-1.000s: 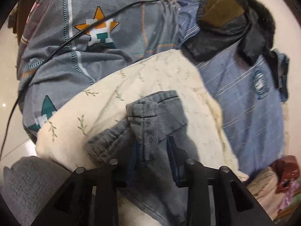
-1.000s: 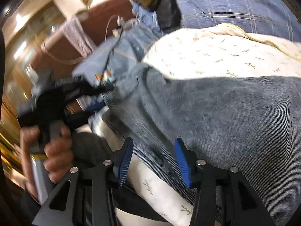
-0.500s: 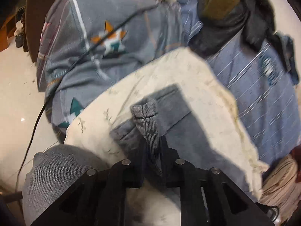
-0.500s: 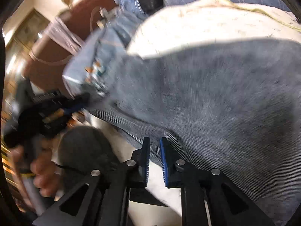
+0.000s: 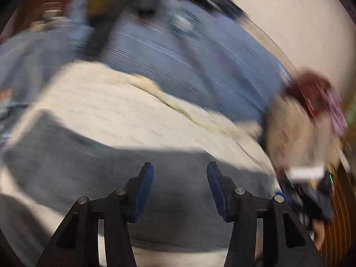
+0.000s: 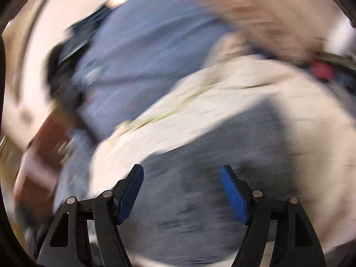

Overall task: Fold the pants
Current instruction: 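Grasp the folded pants with the right tool and fold them over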

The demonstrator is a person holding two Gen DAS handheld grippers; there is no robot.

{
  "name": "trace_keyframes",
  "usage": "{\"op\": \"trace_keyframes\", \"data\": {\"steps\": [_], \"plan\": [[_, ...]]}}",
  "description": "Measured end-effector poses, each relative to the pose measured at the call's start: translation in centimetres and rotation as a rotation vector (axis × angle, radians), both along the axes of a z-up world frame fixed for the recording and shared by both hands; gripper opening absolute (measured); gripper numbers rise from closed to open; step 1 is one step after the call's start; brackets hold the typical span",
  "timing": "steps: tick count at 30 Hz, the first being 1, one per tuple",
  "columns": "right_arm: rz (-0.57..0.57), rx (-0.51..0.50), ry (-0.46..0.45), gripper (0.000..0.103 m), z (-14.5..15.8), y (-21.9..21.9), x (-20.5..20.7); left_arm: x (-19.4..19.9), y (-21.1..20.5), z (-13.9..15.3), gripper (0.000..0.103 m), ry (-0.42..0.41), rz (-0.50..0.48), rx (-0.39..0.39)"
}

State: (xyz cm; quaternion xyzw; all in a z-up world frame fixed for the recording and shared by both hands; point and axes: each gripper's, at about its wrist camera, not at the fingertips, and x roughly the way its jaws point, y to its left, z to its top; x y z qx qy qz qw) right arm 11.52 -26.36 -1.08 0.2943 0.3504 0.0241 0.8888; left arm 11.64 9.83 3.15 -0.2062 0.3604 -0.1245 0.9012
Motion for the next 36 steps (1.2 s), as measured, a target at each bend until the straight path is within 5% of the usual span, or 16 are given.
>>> {"op": "trace_keyframes", "data": {"steps": [4, 9, 12, 14, 16, 18, 20, 25, 30, 36], "plan": [[-0.143, 0.076, 0.065, 0.074, -1.9, -6.0, -0.8, 1.4, -11.0, -2.4, 0.050, -0.004, -0.297, 0.156], [-0.168, 0.193, 0.085, 0.074, -3.9, -10.0, -1.4, 1.4, -23.2, -5.6, 0.050, -0.063, -0.603, 0.501], [-0.181, 0.194, 0.062, 0.074, -4.0, -11.3, -1.9, 1.8, -27.2, -6.5, 0.052, -0.078, -0.734, 0.564], [-0.205, 0.199, 0.066, 0.074, -4.3, -11.8, -2.0, 1.9, -29.6, -8.4, 0.065, -0.097, -0.812, 0.657], [-0.177, 0.285, 0.067, 0.074, -5.0, -12.8, -1.9, 1.6, -31.3, -10.1, 0.080, -0.136, -0.845, 0.766], [-0.134, 0.319, 0.076, 0.074, -5.3, -12.8, -1.6, 0.7, -32.5, -11.5, 0.078, -0.196, -0.819, 0.852], [-0.094, 0.351, 0.091, 0.074, -5.6, -12.7, -1.2, 0.4, -32.1, -11.8, 0.060, -0.243, -0.776, 0.846], [-0.061, 0.451, 0.096, 0.074, -6.7, -12.9, -0.9, 2.9, -27.7, -9.1, 0.015, -0.132, -0.743, 0.527], [-0.025, 0.468, 0.086, 0.074, -6.5, -12.1, -0.5, 5.4, -23.5, -6.8, 0.013, -0.028, -0.689, 0.264], [0.037, 0.642, 0.114, 0.076, -8.6, -11.4, 0.6, 4.6, -22.8, -6.8, 0.013, -0.021, -0.679, 0.255]]}}
